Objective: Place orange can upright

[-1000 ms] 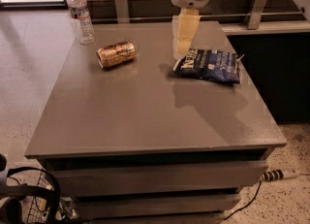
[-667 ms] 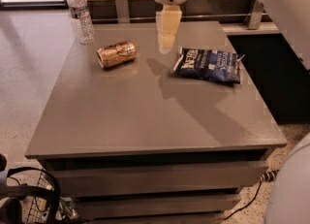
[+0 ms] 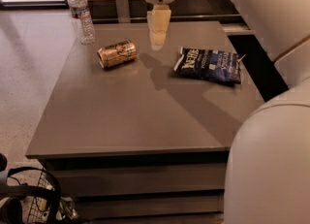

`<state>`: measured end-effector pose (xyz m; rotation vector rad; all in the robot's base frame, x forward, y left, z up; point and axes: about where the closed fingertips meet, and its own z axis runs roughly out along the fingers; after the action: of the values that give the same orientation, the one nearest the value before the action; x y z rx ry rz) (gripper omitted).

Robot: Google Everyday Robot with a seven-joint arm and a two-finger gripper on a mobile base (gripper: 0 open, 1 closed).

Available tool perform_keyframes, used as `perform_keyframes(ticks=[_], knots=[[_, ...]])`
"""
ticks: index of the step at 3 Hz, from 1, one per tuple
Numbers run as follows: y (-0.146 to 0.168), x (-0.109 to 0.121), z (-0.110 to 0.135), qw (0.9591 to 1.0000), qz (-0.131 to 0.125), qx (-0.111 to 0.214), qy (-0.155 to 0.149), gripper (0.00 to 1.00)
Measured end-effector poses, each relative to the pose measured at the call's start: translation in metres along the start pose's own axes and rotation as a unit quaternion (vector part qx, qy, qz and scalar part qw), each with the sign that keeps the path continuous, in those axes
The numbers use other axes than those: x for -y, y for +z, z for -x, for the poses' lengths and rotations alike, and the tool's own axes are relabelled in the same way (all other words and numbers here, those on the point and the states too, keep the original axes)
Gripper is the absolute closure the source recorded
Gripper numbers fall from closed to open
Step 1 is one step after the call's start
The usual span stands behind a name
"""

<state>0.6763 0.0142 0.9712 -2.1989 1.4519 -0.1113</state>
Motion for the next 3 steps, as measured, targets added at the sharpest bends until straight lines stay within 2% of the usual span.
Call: perform_keyframes(ticks=[1,2,3], knots=[[0.033,0.018,0.001,1.0,0.002,0.006,-0.007,0.0],[0.064,0.022,0.009,0.9996,0.007,0.024,-0.012,0.0],[0.082,0.023,0.025,0.9986,0.019,0.036,-0.034,0.0]])
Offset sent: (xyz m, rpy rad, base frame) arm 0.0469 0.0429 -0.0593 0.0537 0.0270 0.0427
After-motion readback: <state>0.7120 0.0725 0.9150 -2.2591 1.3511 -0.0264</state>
